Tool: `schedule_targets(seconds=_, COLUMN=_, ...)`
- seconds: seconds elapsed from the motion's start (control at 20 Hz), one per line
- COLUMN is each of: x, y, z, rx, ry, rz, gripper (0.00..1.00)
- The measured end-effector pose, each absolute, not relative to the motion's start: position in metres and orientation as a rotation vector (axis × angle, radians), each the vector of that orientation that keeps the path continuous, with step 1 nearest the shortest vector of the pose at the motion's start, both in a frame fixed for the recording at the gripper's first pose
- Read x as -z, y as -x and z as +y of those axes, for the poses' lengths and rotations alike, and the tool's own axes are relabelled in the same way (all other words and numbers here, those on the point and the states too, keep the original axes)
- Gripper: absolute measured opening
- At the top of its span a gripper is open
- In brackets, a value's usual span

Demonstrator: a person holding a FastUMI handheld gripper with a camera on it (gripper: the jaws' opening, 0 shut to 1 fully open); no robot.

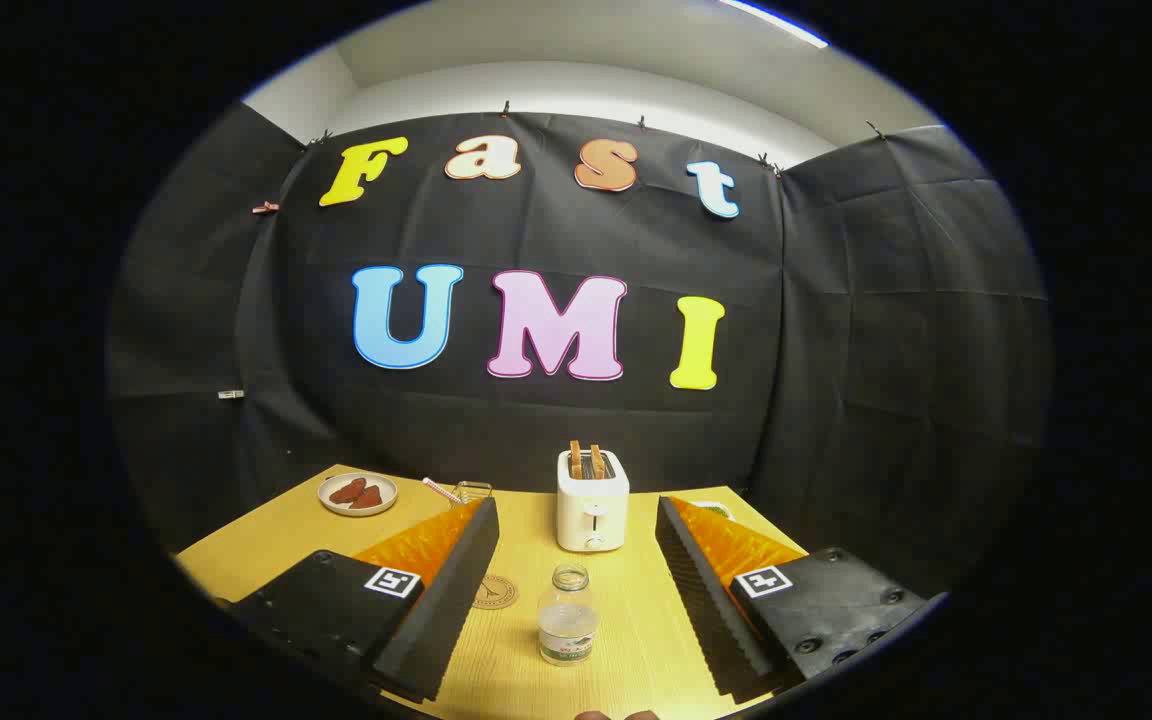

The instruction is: Take the bottle from table, then pour the juice into the cup, finally place the bottle on the coaster

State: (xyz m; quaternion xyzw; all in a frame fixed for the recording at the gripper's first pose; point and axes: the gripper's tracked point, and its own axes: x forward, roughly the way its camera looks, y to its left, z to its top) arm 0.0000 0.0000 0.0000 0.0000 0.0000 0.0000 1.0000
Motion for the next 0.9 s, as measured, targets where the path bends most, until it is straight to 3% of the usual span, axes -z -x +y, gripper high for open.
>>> schedule_targets(seconds=0.9, x=0.033, y=-0.024, z=0.001, rx=-0.201, ry=-0.04, rz=0.011, gripper=0.98)
